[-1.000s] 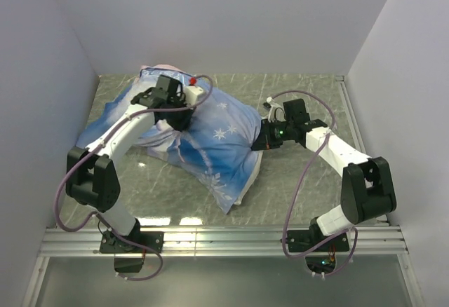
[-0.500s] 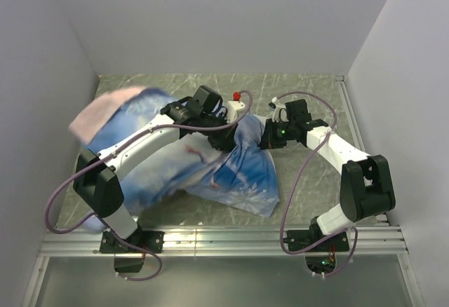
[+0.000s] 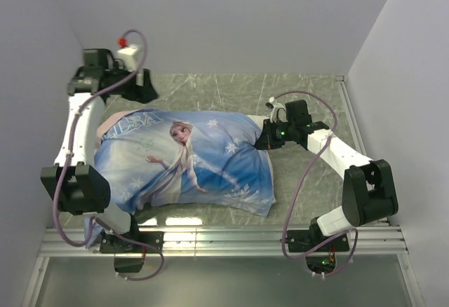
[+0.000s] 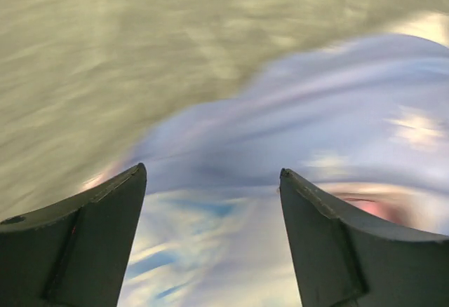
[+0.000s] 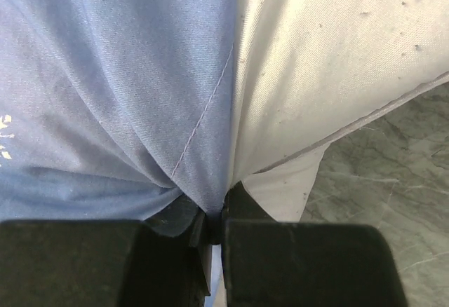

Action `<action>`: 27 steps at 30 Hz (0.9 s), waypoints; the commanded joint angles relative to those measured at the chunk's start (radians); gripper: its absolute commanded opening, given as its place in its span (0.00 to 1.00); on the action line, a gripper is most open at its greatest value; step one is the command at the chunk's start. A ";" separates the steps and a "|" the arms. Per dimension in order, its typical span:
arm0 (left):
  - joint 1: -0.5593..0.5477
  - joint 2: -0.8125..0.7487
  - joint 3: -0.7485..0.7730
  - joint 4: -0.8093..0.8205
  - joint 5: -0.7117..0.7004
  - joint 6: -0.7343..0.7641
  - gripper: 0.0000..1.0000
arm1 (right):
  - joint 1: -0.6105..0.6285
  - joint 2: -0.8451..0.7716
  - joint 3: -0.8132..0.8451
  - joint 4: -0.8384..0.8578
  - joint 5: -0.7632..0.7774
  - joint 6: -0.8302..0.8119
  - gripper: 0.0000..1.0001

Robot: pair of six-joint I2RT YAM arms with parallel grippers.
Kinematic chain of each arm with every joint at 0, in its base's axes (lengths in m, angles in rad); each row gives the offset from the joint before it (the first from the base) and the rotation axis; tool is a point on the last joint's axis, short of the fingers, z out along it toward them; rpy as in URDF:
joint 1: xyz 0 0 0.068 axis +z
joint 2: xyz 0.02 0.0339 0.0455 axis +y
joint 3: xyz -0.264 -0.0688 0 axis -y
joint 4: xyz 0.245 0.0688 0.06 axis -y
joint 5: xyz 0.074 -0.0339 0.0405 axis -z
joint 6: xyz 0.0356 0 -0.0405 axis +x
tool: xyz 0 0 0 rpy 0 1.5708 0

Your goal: Put the pillow into the pillowcase

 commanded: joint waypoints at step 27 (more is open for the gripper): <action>0.040 0.430 0.271 -0.100 0.295 0.183 0.00 | 0.045 0.073 0.163 -0.087 0.054 -0.217 0.00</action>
